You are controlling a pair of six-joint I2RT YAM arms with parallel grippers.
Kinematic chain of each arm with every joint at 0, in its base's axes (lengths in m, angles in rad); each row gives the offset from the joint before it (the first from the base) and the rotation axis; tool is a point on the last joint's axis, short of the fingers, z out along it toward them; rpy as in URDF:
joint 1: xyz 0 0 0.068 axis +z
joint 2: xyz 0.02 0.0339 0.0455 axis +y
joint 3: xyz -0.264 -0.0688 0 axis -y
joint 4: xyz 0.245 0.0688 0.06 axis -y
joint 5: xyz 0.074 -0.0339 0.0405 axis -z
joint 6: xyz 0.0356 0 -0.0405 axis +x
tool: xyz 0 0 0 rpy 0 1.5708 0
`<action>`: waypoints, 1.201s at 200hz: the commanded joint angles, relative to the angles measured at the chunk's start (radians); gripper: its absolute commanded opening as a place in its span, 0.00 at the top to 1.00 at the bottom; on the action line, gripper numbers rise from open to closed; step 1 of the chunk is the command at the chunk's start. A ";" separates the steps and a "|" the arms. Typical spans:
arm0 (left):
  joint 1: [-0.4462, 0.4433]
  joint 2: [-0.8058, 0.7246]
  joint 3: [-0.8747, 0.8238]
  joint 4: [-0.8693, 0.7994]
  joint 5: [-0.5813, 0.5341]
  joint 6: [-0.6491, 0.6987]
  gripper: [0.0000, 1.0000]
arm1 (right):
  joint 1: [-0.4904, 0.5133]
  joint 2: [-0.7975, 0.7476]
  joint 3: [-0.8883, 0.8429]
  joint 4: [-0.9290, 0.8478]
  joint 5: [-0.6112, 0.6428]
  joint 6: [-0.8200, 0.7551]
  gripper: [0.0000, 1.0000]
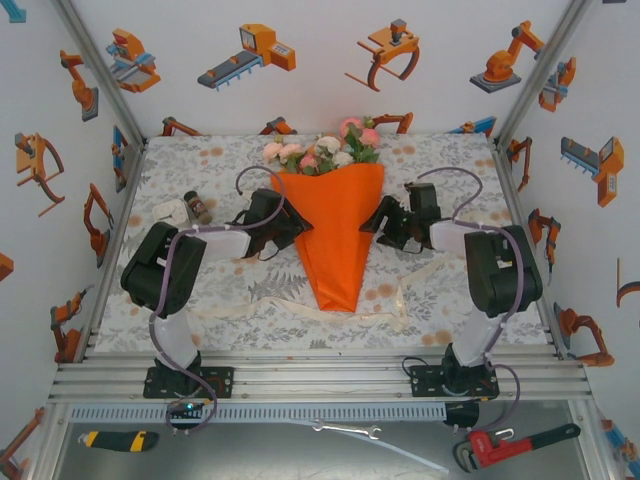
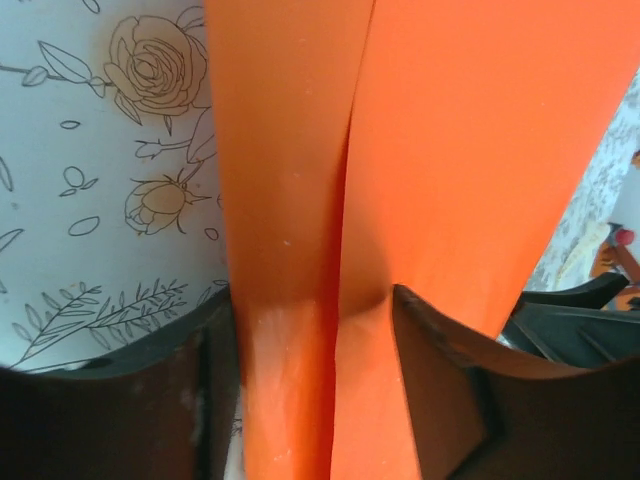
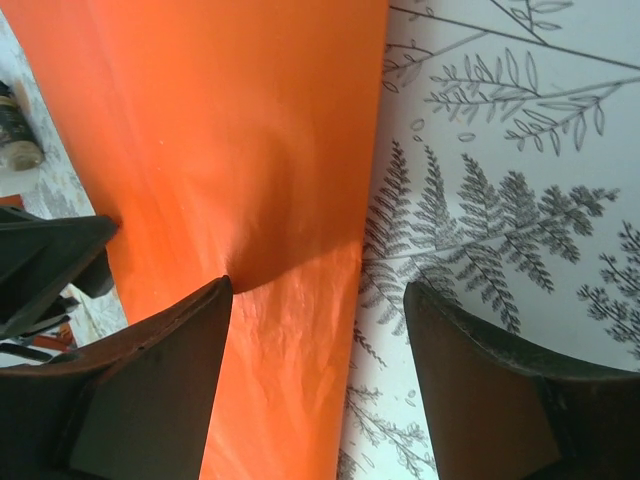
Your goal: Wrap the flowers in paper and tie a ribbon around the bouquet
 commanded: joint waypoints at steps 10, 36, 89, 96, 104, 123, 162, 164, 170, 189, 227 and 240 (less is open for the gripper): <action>0.011 0.013 -0.028 0.101 0.047 -0.071 0.57 | -0.004 0.059 -0.038 0.066 -0.027 0.054 0.41; 0.018 0.004 -0.034 0.157 0.080 -0.110 0.73 | -0.003 0.042 -0.049 0.090 -0.038 0.074 0.57; 0.045 -0.084 -0.033 0.195 0.172 -0.159 1.00 | -0.003 -0.066 -0.045 0.072 -0.062 0.112 0.94; 0.043 -0.102 -0.039 0.191 0.183 -0.163 1.00 | -0.003 -0.084 -0.045 0.061 -0.062 0.111 0.97; 0.041 -0.120 -0.052 0.189 0.195 -0.169 1.00 | -0.003 -0.104 -0.046 0.045 -0.061 0.110 0.98; 0.025 -0.179 -0.116 0.186 0.182 -0.184 1.00 | 0.002 -0.150 -0.056 0.014 -0.064 0.108 0.99; -0.012 -0.266 -0.231 0.125 0.122 -0.178 1.00 | 0.052 -0.223 -0.107 -0.064 -0.022 0.080 1.00; -0.013 -0.266 -0.234 0.122 0.118 -0.178 1.00 | 0.055 -0.225 -0.113 -0.065 -0.017 0.079 1.00; -0.013 -0.267 -0.247 0.119 0.110 -0.175 1.00 | 0.067 -0.231 -0.127 -0.063 -0.007 0.078 1.00; -0.010 -0.255 -0.274 0.130 0.090 -0.167 1.00 | 0.099 -0.224 -0.170 -0.039 0.016 0.079 0.99; 0.003 -0.214 -0.275 0.090 0.071 -0.135 0.93 | 0.131 -0.153 -0.203 0.008 0.022 0.108 0.98; 0.006 -0.209 -0.283 0.083 0.058 -0.124 0.83 | 0.132 -0.136 -0.204 0.012 0.027 0.111 0.96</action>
